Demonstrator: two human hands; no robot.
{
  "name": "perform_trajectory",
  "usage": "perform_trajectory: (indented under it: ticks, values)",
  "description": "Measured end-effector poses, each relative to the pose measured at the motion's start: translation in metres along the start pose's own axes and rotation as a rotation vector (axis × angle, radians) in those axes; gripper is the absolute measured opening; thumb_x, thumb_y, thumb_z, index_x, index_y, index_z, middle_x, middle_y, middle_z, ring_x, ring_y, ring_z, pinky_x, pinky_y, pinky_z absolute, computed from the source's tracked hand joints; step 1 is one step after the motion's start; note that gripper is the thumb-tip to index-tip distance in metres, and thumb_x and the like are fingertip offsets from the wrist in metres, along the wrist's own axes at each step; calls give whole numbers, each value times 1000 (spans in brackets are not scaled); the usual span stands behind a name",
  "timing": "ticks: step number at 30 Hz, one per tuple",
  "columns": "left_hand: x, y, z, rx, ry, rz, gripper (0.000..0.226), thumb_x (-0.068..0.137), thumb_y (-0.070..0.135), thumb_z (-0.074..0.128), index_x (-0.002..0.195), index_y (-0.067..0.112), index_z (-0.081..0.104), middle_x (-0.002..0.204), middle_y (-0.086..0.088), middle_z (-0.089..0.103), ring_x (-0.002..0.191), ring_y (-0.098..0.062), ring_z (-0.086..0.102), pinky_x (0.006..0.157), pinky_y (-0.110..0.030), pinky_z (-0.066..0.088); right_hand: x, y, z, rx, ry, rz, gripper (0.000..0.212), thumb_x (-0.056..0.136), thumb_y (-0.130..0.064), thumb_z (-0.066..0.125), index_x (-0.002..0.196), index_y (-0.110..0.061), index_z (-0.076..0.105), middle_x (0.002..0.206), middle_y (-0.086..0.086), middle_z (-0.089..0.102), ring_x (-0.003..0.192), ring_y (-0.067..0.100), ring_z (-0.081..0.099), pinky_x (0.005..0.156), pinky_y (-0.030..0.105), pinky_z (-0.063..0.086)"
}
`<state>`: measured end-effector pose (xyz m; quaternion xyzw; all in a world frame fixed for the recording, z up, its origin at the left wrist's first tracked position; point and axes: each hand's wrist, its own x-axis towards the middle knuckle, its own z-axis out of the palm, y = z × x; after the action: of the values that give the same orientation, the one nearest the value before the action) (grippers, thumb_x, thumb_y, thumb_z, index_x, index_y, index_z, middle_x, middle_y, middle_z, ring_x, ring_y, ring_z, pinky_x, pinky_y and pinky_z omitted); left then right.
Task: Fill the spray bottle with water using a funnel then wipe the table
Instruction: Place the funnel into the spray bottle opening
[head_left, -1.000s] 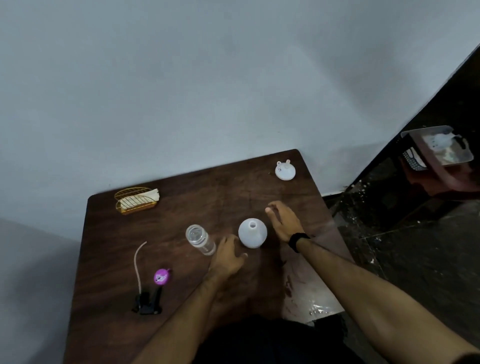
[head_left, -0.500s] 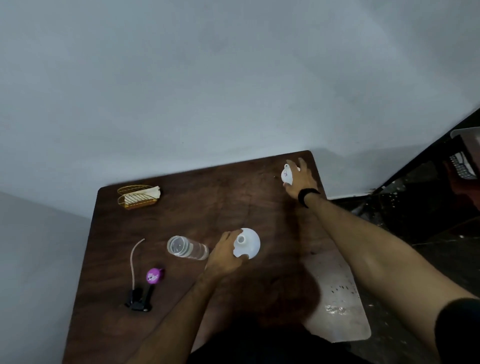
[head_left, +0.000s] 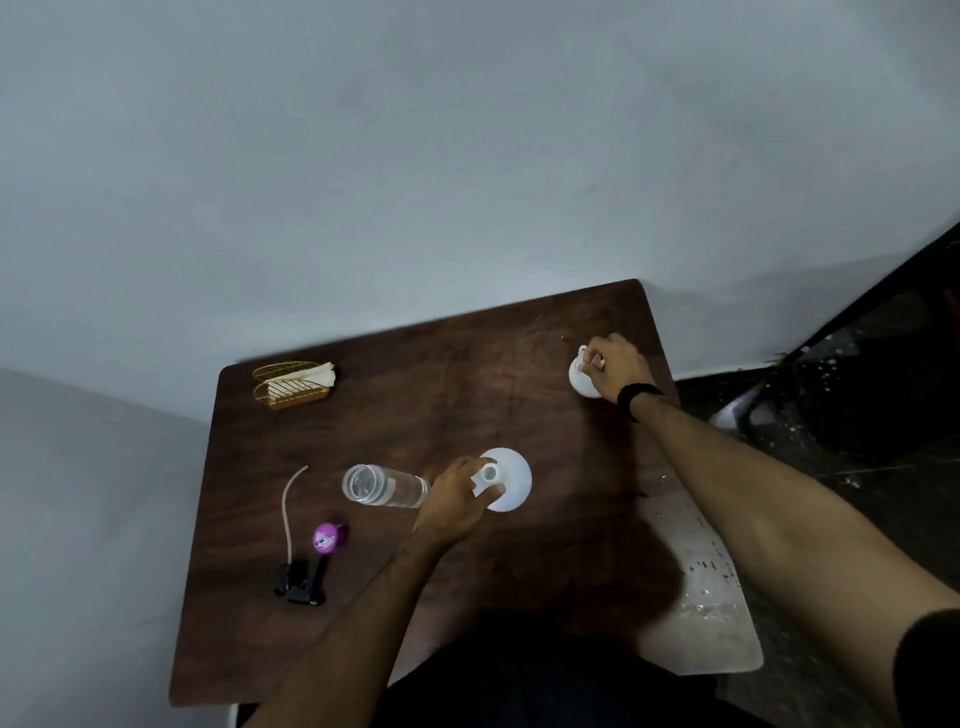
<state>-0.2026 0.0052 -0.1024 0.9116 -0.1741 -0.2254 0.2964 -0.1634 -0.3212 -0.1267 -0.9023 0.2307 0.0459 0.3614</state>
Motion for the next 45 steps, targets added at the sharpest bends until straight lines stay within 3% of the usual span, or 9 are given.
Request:
perform_trajectory:
  ticks: [5,9,13,16,25,28,33,38,45]
  values:
    - [-2,-1,0,-19,-24,0,38,87,43,69,121,26,63,125,8,63,110,-10,60,90,-27,51,-27,12,7,-40,2,13,11,84,-17,62,83,-23,53,97,4,57,86,26,56,74,31,46]
    - [-6,-2,-3,-32,-66,12,49,87,46,69,131,26,57,131,11,56,117,-8,55,91,-20,45,-49,16,16,115,-12,182,9,78,-14,66,83,-20,62,88,2,63,83,21,59,74,26,46]
    - [-9,-9,0,-17,-60,55,68,82,50,71,141,25,45,139,8,52,124,-11,50,99,-30,48,-73,4,25,837,129,567,11,79,-3,64,80,-15,65,89,15,69,68,24,65,66,33,58]
    - [-15,-10,1,-68,-32,71,68,82,42,73,140,24,44,139,6,51,125,-13,48,102,-33,46,-99,-10,27,1371,161,735,17,87,5,55,101,-4,60,90,19,63,70,25,64,63,30,56]
    - [-32,-22,6,-192,-29,89,75,80,34,77,146,19,43,148,-1,48,134,-19,45,111,-33,38,-169,-53,49,1855,-42,632,26,91,7,50,117,10,55,102,27,69,90,30,73,77,34,61]
    - [-37,-25,9,-246,-14,98,73,79,30,78,144,18,46,145,-4,51,133,-22,48,111,-39,41,-179,-65,51,1759,-78,578,32,88,10,53,120,9,54,105,21,69,95,27,71,80,34,60]
    - [-46,-31,7,-289,-43,76,75,76,32,77,144,20,47,143,-4,52,127,-22,53,107,-36,44,-186,-91,60,1185,-39,366,31,79,8,71,108,-3,68,101,14,71,98,27,67,84,35,56]
    - [-48,-34,-5,-255,-102,41,77,77,24,81,145,17,45,136,-6,52,82,-15,61,77,-21,47,-185,-115,73,702,216,202,44,64,-9,89,103,1,71,104,14,72,98,23,67,85,34,57]
    - [-52,-37,-17,-263,-114,32,81,71,35,80,144,26,44,135,1,55,87,-14,66,81,-33,58,-186,-137,82,295,262,213,41,66,-26,90,96,-4,73,100,14,74,97,25,67,72,23,47]
